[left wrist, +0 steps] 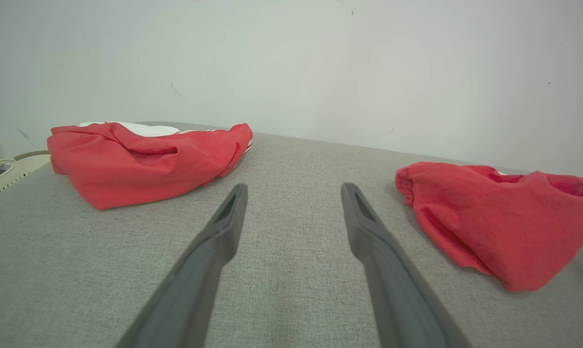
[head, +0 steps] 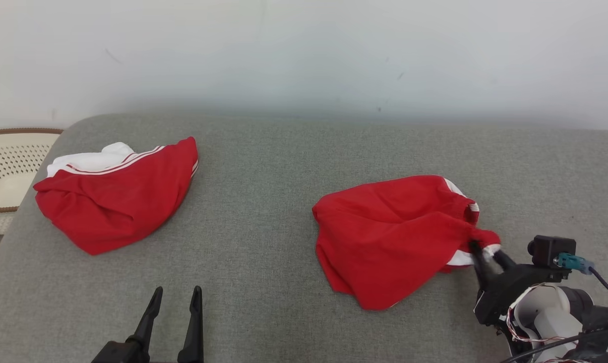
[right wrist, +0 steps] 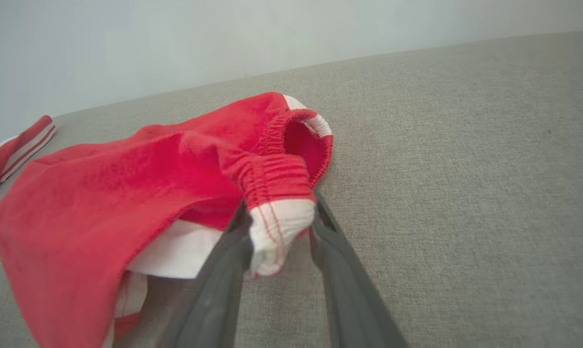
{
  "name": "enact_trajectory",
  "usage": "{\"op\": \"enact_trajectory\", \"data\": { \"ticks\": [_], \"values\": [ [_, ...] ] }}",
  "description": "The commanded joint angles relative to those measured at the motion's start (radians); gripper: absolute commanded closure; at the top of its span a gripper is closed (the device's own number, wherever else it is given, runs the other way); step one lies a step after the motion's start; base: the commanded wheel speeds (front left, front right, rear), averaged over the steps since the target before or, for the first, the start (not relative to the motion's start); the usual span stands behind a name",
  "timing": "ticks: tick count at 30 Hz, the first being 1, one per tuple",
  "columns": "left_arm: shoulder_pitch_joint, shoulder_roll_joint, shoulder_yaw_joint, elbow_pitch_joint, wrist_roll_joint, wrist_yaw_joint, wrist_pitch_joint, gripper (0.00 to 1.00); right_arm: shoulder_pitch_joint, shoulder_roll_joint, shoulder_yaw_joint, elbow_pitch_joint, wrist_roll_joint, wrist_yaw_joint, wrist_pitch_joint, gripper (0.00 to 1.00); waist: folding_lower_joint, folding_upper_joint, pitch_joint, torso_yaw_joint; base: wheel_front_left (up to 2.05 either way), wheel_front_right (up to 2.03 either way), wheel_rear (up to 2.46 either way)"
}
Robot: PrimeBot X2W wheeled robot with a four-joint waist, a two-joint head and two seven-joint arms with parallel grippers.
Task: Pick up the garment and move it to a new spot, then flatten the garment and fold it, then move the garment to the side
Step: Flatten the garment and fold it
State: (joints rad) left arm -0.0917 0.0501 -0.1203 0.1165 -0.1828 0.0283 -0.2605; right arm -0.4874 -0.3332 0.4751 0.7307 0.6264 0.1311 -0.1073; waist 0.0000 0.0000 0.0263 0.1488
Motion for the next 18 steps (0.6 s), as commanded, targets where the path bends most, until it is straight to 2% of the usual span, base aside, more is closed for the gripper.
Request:
{"op": "enact_trajectory", "data": {
  "ticks": [1,9,13,18],
  "values": [
    [-0.001,0.001,0.002,0.001,-0.002,0.004,-0.003,0.00,0.004,0.000,0.003,0.008,0.012,0.000,-0.011,0.00,0.0000,0.0000,-0.002,-0.003,0.00,0.00,0.00],
    [0.018,0.001,0.005,0.001,-0.007,0.007,-0.003,0.00,0.034,-0.021,-0.026,-0.032,0.019,0.000,-0.094,0.00,0.0000,0.0000,-0.022,-0.020,0.00,0.00,0.00],
    [0.031,0.001,0.012,-0.003,-0.004,0.005,-0.003,0.00,0.087,-0.031,-0.074,-0.138,0.011,0.000,-0.130,0.00,0.0000,0.0000,-0.033,-0.032,0.00,0.00,0.00],
    [0.036,0.001,0.016,-0.006,0.000,-0.003,-0.003,0.00,0.174,-0.011,-0.160,-0.260,-0.032,0.000,-0.151,0.00,0.0000,0.0000,-0.038,-0.039,0.00,0.00,0.00]
  ]
}}
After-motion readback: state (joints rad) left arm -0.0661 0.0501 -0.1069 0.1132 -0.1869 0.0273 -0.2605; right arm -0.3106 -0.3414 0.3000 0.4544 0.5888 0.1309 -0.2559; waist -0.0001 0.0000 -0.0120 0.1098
